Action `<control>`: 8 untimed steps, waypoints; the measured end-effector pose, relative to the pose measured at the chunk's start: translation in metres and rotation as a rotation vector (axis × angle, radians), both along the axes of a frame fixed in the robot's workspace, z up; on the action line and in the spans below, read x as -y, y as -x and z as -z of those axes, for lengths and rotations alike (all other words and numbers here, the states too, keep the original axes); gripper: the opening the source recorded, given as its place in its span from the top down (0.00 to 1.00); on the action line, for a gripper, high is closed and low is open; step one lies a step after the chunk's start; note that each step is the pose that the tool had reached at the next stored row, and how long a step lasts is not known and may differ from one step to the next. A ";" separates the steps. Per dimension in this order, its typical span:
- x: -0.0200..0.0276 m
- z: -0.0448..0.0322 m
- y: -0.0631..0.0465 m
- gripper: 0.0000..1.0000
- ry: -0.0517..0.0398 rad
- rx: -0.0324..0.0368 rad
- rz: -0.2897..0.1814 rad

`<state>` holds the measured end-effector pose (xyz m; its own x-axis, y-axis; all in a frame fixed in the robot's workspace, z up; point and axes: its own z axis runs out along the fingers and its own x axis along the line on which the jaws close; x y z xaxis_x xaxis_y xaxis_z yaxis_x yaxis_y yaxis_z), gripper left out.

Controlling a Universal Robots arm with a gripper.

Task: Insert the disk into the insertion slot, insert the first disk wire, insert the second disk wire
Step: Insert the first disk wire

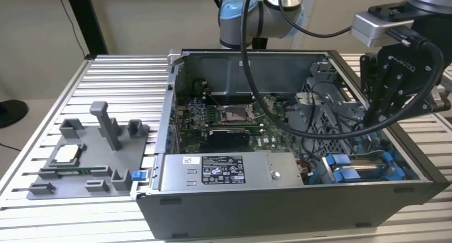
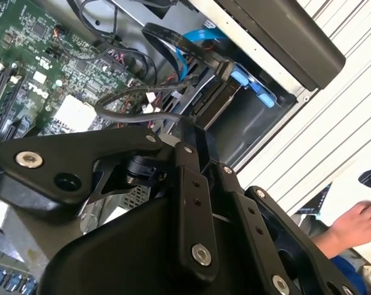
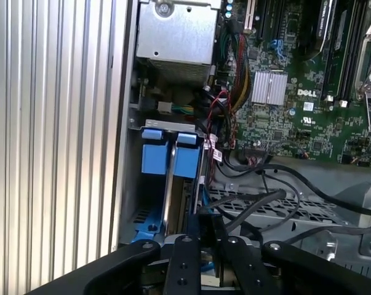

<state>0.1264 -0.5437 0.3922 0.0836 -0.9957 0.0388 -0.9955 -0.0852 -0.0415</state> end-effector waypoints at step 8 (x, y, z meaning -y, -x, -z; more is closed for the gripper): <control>0.0061 0.0000 -0.001 1.00 -0.0055 -0.0146 0.006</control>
<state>0.1273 -0.5498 0.3922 0.0778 -0.9964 0.0321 -0.9965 -0.0787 -0.0275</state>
